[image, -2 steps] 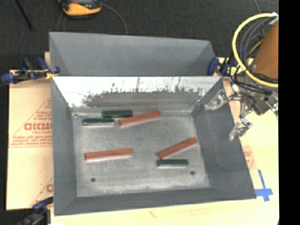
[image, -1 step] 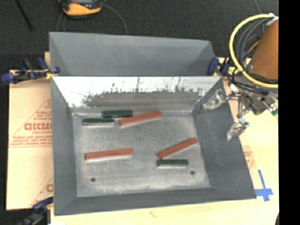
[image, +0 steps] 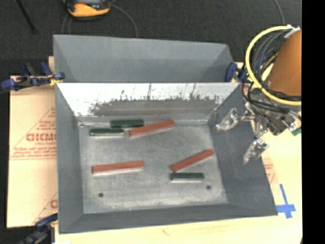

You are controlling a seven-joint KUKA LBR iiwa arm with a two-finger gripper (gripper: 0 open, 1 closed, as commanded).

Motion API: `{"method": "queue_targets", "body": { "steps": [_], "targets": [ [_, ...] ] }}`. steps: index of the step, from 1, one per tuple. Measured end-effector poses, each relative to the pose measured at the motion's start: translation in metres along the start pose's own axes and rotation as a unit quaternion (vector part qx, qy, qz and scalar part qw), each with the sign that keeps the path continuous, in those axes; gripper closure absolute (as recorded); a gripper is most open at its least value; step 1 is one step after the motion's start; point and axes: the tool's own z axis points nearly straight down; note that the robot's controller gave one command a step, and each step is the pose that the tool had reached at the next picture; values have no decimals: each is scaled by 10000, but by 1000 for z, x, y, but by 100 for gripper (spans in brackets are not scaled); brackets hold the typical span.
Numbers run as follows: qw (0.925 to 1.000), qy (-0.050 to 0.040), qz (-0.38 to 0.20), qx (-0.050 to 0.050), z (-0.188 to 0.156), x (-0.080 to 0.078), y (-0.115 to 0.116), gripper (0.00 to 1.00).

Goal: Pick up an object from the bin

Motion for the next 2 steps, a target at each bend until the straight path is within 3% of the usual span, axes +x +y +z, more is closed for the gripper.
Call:
{"method": "queue_targets", "body": {
  "steps": [1,2],
  "targets": [
    [9999,-112,-21,123,5,-7,7,0],
    [9999,-77,79,82,84,0,13,0]
  ]
}}
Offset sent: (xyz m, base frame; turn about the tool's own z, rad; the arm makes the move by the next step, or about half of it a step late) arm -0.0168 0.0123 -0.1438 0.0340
